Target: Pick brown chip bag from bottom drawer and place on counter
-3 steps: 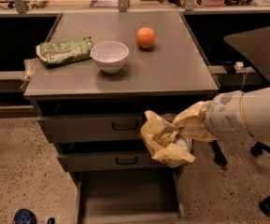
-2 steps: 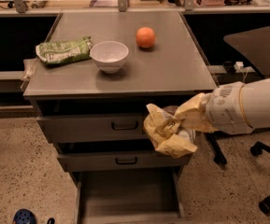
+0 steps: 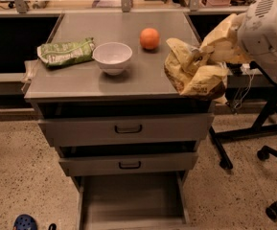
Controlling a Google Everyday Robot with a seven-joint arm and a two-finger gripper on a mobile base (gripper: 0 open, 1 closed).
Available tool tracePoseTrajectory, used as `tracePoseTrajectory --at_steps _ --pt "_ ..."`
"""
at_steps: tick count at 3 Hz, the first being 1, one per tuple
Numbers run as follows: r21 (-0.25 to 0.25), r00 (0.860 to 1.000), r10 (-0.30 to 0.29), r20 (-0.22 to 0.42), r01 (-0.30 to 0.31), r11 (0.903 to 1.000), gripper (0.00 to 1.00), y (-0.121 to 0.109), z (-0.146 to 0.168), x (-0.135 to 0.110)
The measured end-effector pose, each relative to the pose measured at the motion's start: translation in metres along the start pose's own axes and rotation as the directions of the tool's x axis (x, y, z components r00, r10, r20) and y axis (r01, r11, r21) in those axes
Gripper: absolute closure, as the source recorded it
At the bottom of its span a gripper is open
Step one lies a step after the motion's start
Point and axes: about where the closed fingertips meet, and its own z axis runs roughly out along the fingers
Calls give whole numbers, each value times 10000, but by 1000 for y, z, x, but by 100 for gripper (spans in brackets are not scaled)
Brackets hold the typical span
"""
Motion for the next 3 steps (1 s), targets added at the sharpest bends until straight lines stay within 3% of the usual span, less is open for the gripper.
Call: tracePoseTrajectory --at_steps 1,2,3 --pt "0 10000 -1 -1 1 10000 100 0 0 0" --pt "-216 9988 -408 -282 402 9990 100 7 5 15" --pt "40 9893 -1185 -846 1192 9929 100 14 24 53"
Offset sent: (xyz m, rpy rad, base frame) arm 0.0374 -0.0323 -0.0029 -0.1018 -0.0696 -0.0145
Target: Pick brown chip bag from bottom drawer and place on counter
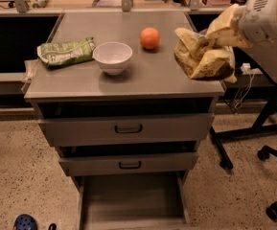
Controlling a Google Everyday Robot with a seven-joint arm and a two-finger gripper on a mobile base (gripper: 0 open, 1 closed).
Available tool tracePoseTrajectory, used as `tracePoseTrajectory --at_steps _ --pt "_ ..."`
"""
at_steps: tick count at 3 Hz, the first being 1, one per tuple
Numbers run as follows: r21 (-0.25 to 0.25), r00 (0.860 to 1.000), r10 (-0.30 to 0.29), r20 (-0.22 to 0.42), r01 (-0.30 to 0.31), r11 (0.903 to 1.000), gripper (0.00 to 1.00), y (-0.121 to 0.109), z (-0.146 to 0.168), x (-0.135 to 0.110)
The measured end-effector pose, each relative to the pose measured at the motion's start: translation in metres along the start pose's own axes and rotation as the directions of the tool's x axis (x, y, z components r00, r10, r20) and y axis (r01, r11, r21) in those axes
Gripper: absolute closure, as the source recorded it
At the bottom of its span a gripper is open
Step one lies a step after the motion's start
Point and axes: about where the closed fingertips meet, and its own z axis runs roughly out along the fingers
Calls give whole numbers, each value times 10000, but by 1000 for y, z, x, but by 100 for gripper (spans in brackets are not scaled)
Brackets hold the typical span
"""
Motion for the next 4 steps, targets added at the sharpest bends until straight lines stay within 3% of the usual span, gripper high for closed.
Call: tracePoseTrajectory --at_steps 1,2,3,4 --pt "233 9964 -754 -395 763 9968 100 1 34 33" --pt "142 9901 -1164 -782 1178 9929 81 -10 68 56" --pt "481 9900 -890 -1093 947 9943 50 -8 99 63" --pt "481 9900 -890 -1093 947 9943 27 -8 99 63"
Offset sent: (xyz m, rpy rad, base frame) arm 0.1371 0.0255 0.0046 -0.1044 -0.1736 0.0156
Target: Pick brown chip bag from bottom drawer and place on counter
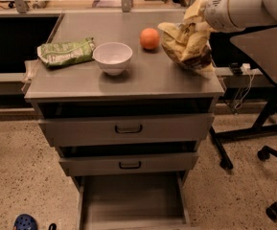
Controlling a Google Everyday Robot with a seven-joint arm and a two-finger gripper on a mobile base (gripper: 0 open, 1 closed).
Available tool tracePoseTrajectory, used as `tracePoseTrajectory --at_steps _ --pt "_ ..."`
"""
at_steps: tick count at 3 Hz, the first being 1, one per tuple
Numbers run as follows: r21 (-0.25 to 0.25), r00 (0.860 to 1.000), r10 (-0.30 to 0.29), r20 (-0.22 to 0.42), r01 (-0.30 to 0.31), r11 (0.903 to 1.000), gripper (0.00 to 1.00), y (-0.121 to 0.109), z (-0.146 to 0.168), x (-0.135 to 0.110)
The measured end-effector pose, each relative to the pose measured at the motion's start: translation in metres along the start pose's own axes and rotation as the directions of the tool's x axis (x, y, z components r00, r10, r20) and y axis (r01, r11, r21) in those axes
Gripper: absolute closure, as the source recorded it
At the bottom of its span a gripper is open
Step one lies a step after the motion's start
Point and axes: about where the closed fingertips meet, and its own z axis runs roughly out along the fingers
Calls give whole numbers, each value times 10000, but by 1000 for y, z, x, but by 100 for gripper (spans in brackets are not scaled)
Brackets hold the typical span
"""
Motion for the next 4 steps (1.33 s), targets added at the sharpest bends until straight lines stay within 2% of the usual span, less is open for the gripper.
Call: tracePoseTrajectory --at_steps 1,3,4 --pt "0 10000 0 0 0 10000 4 0 0 0" --pt "-1 10000 -7 1 7 10000 0 0 0 0" --pt "-357 9881 -1523 205 1530 9876 0 -15 7 -6"
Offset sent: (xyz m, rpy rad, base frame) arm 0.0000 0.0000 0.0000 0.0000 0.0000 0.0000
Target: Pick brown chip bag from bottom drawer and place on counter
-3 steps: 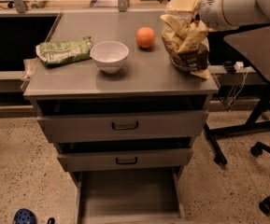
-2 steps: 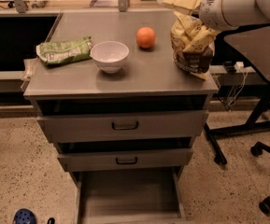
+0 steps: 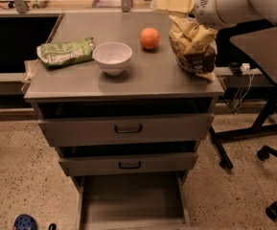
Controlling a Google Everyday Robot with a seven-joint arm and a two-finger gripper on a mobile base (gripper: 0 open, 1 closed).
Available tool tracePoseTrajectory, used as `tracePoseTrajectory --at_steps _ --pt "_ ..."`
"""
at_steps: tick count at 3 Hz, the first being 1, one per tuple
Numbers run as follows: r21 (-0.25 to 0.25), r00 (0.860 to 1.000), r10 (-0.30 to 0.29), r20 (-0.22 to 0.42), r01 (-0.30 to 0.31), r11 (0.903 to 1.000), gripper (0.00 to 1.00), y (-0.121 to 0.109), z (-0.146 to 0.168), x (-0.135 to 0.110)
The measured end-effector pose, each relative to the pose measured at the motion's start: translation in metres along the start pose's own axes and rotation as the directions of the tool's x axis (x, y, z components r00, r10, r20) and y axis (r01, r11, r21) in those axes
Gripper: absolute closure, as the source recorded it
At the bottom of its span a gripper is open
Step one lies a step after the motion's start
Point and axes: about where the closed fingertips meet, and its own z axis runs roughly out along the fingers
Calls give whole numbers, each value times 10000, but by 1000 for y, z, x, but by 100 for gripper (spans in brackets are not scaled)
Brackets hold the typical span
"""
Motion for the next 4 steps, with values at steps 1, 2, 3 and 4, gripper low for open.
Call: tracePoseTrajectory --at_steps 1,2,3,4 --pt "-925 9777 -2042 495 2081 9737 0 -16 18 -12" --pt "-1653 9484 -3057 842 3158 9343 0 -13 27 -18" --pt "-1799 9413 -3250 909 3365 9243 0 -12 29 -18" --pt "-1996 9245 -3752 680 3811 9028 0 -19 23 -8"
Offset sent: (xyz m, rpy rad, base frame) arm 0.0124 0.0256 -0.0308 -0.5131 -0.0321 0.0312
